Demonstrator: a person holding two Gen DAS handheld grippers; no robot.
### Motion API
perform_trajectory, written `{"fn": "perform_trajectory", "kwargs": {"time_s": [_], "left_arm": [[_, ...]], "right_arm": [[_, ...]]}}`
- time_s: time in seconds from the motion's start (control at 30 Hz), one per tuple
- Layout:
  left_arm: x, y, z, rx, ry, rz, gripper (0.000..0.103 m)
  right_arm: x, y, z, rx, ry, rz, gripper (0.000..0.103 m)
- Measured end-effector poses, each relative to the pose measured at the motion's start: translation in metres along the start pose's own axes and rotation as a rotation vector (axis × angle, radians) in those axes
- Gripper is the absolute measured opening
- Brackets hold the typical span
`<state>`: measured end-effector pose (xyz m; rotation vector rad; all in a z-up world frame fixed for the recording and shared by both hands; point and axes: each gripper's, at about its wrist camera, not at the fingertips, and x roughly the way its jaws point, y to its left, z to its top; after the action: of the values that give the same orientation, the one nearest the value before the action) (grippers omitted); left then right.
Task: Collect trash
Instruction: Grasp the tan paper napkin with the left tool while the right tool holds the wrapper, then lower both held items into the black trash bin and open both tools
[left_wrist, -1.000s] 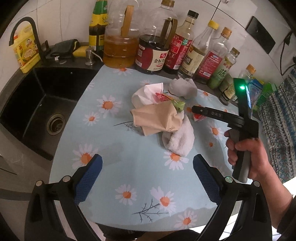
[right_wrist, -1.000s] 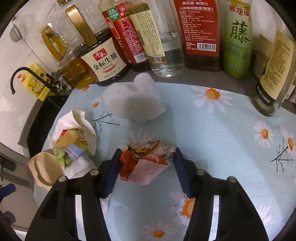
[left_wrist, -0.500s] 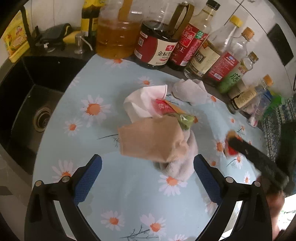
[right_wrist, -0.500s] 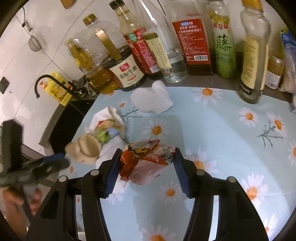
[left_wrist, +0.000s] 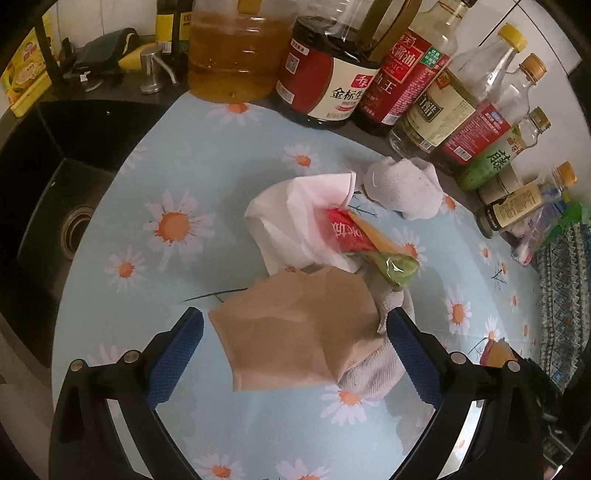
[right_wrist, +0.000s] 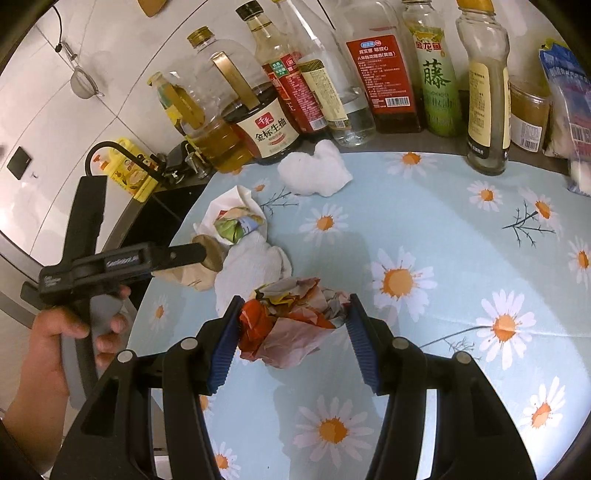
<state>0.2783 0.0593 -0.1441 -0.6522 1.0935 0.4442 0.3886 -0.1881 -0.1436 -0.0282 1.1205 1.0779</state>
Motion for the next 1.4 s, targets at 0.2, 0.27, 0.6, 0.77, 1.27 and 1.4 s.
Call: {"fn": "perform_trajectory", "kwargs": {"time_s": [0.2, 0.27, 0.6, 0.77, 1.27, 1.4], "left_arm": [[0.005, 0.001, -0.001, 0.034, -0.01, 0.028, 0.076], [0.004, 0.002, -0.001, 0.033, -0.011, 0.021, 0.076], [-0.022, 0.009, -0.018, 0.109, -0.032, -0.035, 0.075], [-0.041, 0.018, -0.033, 0.167, -0.044, -0.064, 0.075], [-0.096, 0.052, -0.099, 0.347, -0.053, -0.188, 0.075], [-0.102, 0.061, -0.112, 0.375, -0.039, -0.21, 0.075]], "right_arm": [[0.002, -0.003, -0.004, 0.013, 0.008, 0.001, 0.056], [0.002, -0.003, -0.006, 0.017, 0.008, -0.004, 0.056], [-0.006, 0.022, -0.027, 0.047, -0.015, -0.038, 0.056], [-0.006, 0.047, -0.046, 0.072, -0.023, -0.064, 0.056], [-0.015, 0.128, -0.122, 0.144, -0.064, -0.132, 0.056], [-0.02, 0.144, -0.14, 0.159, -0.083, -0.146, 0.056]]}}
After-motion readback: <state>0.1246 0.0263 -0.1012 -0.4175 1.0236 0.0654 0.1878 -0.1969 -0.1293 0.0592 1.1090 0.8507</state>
